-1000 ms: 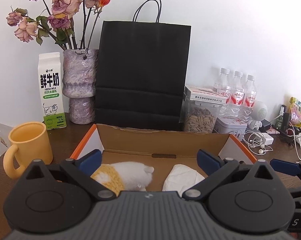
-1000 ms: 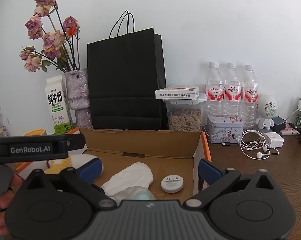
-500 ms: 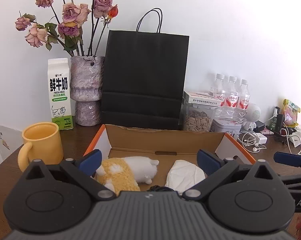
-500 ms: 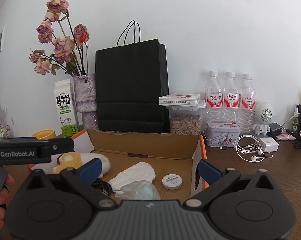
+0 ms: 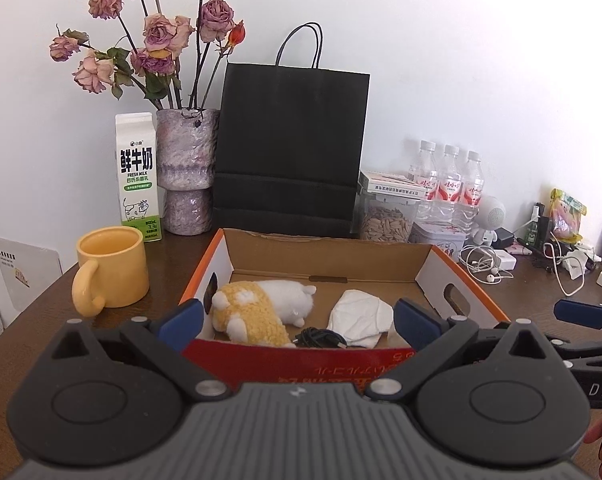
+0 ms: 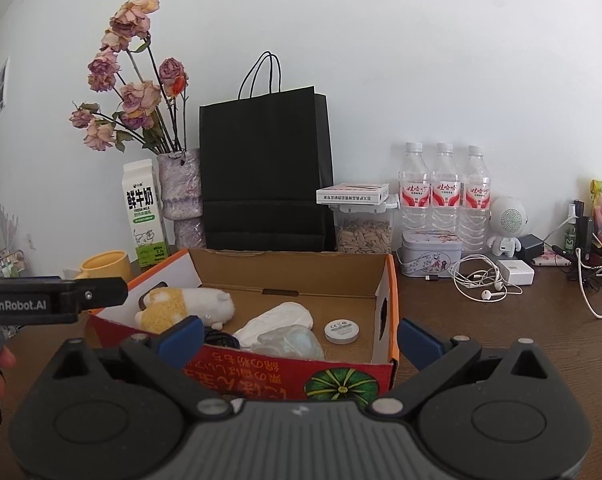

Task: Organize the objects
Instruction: 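Move both tools back toward the remaining items on the table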

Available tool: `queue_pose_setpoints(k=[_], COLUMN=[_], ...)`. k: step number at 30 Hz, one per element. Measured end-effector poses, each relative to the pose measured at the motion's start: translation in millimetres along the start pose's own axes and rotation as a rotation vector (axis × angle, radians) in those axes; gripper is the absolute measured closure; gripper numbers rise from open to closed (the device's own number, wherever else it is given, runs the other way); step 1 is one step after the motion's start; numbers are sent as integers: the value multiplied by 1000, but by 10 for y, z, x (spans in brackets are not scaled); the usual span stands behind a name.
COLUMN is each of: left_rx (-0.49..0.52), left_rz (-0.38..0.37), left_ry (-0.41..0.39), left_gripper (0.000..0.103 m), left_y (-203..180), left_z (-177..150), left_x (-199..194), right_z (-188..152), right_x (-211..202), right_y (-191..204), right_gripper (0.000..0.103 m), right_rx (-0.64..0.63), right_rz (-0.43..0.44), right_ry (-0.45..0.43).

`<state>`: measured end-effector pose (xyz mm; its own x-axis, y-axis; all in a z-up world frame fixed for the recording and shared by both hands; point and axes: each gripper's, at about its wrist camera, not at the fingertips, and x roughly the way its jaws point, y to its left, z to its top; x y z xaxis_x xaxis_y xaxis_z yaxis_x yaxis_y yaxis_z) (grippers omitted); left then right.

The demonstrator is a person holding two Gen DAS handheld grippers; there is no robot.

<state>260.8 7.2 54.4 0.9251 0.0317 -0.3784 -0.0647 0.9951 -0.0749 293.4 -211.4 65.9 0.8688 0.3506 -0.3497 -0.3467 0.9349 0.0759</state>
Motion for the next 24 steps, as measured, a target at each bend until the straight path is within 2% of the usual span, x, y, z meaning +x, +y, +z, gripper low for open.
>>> queue_pose_setpoints(k=[16,24], left_rx=[50,24], left_rz=[21,57], left_ry=[79,114], left_gripper=[0,0], left_y=[92,265], left_z=[-428,-567], left_x=[-645,-798], right_z=[-542,-606], right_x=[-642,-688], right_y=[151,464], right_gripper=[0,0], right_rx=[-75,-129], right_rz=[-8,81], right_ry=[119,151])
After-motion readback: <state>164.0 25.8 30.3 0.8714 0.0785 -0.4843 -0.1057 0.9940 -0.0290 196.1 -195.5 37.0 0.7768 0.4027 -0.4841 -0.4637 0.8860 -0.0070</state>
